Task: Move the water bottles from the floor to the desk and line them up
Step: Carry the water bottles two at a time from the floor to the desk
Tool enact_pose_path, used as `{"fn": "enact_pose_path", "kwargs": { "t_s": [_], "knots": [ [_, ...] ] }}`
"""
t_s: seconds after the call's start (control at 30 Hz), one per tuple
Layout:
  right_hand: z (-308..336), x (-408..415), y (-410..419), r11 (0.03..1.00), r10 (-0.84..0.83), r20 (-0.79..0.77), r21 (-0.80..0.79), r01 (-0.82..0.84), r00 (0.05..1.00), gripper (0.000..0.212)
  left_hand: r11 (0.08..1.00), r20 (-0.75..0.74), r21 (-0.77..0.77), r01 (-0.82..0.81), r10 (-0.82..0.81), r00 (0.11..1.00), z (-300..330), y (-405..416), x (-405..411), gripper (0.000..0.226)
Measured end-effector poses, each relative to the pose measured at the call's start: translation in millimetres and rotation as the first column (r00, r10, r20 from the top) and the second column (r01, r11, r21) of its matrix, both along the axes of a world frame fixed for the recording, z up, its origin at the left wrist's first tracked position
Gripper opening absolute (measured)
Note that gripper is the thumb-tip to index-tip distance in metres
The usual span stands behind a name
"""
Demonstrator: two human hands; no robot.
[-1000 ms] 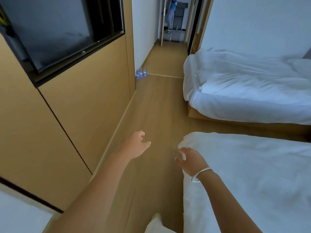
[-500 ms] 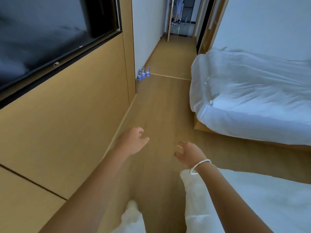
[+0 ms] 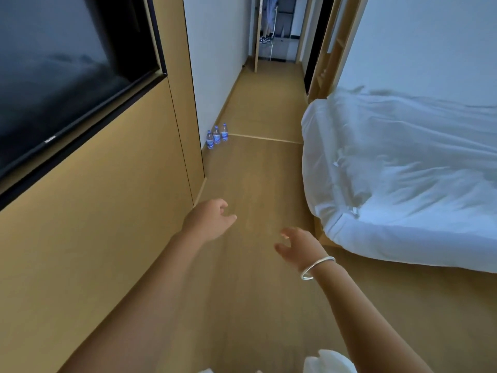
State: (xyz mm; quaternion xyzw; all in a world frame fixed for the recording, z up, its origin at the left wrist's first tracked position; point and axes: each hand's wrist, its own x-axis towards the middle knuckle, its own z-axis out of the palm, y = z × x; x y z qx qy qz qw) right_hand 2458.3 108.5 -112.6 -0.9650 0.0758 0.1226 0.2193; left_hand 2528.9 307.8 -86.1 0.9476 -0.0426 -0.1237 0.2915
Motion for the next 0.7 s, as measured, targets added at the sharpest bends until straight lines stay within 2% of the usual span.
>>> {"fn": "enact_pose_path", "kwargs": {
  "t_s": [0.23, 0.63, 0.7],
  "knots": [
    [-15.2, 139.1, -36.7, 0.999, -0.024, -0.024, 0.041, 0.025, 0.999, 0.044, 1.000, -0.054, -0.010, -0.019, 0.019, 0.998, -16.1, -30.6, 134.7, 0.048],
    [-20.0, 417.0, -160.3, 0.998, 0.065, -0.029, 0.002, -0.065, 0.997, 0.041, 0.993, -0.070, -0.029, -0.118, 0.116, 0.991, -23.0, -140.8, 393.0, 0.045],
    [-17.3, 456.7, -171.6, 0.997, 0.072, -0.027, 0.008, -0.072, 0.997, 0.042, 0.991, -0.076, -0.037, -0.132, 0.129, 0.989, -27.7, -146.3, 426.8, 0.030]
  ]
}}
